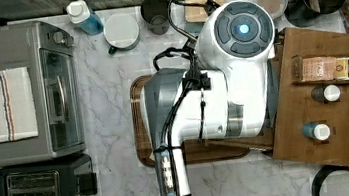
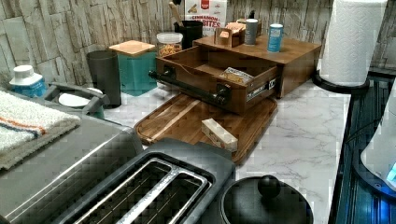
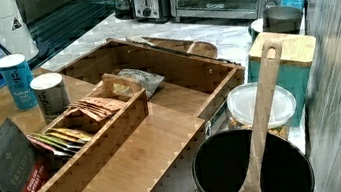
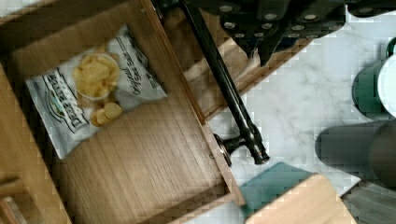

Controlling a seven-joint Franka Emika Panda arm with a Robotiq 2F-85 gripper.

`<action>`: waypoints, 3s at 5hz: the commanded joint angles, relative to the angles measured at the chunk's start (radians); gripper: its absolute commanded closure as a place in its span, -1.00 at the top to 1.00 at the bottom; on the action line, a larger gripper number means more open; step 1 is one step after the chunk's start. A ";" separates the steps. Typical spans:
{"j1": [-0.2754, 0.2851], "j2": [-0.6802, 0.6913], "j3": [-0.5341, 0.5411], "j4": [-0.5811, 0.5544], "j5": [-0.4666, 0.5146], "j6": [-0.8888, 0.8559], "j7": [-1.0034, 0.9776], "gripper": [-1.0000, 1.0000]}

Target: Close the drawer.

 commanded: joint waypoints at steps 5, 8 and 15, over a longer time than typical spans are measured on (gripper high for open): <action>0.058 0.130 0.150 -0.081 -0.128 0.142 -0.187 -1.00; 0.081 0.243 0.120 -0.109 -0.141 0.193 -0.043 -1.00; -0.010 0.234 0.074 -0.312 -0.165 0.497 -0.243 -1.00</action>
